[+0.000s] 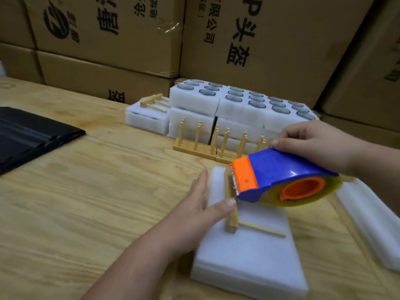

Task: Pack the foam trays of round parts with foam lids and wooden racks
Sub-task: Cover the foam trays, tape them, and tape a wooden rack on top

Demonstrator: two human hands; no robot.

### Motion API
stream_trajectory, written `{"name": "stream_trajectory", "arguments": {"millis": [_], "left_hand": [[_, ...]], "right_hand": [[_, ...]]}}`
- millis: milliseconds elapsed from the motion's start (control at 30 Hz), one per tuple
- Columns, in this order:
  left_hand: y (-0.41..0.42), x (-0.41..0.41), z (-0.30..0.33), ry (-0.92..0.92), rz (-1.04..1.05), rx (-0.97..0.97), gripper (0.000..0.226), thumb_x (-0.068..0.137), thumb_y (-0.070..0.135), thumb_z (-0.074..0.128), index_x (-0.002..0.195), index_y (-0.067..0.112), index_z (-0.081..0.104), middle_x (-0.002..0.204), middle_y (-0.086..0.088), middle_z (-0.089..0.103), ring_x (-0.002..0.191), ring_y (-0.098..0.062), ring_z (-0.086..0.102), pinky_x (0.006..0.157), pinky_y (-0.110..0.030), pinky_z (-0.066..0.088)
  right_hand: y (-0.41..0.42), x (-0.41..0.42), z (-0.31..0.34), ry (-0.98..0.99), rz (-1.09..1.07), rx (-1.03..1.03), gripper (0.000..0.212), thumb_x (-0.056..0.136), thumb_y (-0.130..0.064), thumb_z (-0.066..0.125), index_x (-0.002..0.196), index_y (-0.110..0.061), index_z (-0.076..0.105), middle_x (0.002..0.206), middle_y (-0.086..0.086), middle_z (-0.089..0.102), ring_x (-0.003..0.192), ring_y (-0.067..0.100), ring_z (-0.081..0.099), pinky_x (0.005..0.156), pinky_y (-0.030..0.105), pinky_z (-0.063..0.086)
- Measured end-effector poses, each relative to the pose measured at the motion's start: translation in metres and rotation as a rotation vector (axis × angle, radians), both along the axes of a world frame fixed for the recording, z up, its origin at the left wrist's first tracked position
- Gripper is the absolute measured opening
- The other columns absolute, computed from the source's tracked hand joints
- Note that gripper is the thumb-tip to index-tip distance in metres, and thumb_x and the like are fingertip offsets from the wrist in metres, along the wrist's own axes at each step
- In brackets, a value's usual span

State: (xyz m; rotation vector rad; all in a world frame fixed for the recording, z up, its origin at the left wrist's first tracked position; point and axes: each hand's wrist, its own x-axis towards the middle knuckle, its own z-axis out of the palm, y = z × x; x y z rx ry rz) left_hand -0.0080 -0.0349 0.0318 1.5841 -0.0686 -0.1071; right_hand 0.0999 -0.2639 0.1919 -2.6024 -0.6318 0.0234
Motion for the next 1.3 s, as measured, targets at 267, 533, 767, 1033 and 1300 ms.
{"name": "stream_trajectory", "arguments": {"millis": [267, 533, 767, 1033, 1300], "left_hand": [[-0.016, 0.055, 0.042, -0.257, -0.067, 0.132, 0.143, 0.044, 0.089, 0.077, 0.15, 0.061, -0.014, 0.152, 0.03, 0.034, 0.112, 0.029, 0.048, 0.093, -0.009, 0.047], [-0.02, 0.053, 0.032, -0.27, -0.143, 0.274, 0.141, 0.05, 0.069, 0.092, 0.139, 0.076, -0.018, 0.125, 0.033, 0.06, 0.114, 0.003, 0.063, 0.089, -0.017, 0.054], [-0.019, 0.052, 0.035, -0.251, -0.188, 0.432, 0.141, 0.043, 0.076, 0.087, 0.131, 0.08, -0.024, 0.15, 0.01, 0.048, 0.139, -0.016, 0.047, 0.116, -0.048, 0.038], [-0.019, 0.057, 0.037, -0.25, -0.269, 0.576, 0.116, 0.051, 0.071, 0.085, 0.149, 0.053, 0.028, 0.146, 0.019, 0.047, 0.143, -0.014, 0.037, 0.117, -0.044, 0.035], [-0.016, 0.055, 0.044, -0.185, -0.334, 0.736, 0.084, 0.057, 0.077, 0.081, 0.132, 0.05, 0.055, 0.14, 0.035, 0.032, 0.138, 0.001, 0.027, 0.118, -0.031, 0.029]], "right_hand": [[0.007, 0.003, 0.013, -0.006, -0.011, -0.2, 0.059, 0.084, -0.082, 0.045, 0.094, -0.03, 0.071, 0.088, -0.012, 0.071, 0.088, 0.008, 0.066, 0.079, 0.033, 0.051], [-0.016, -0.017, 0.015, -0.008, 0.256, -0.535, 0.094, 0.066, -0.046, 0.087, 0.135, -0.069, 0.028, 0.127, -0.039, 0.044, 0.114, -0.01, 0.049, 0.094, 0.023, 0.049], [-0.02, -0.035, 0.022, -0.182, 0.306, -0.704, 0.087, 0.074, -0.049, 0.065, 0.14, -0.074, 0.013, 0.108, -0.026, 0.039, 0.095, 0.005, 0.049, 0.081, 0.027, 0.044], [-0.04, -0.042, 0.014, -0.145, 0.26, -0.713, 0.091, 0.069, -0.056, 0.056, 0.138, -0.081, 0.003, 0.108, -0.023, 0.038, 0.094, 0.006, 0.044, 0.086, 0.032, 0.043], [-0.088, -0.049, 0.007, -0.068, 0.194, -0.627, 0.091, 0.063, -0.055, 0.055, 0.143, -0.075, 0.015, 0.11, -0.034, 0.035, 0.095, 0.003, 0.05, 0.078, 0.032, 0.048]]}}
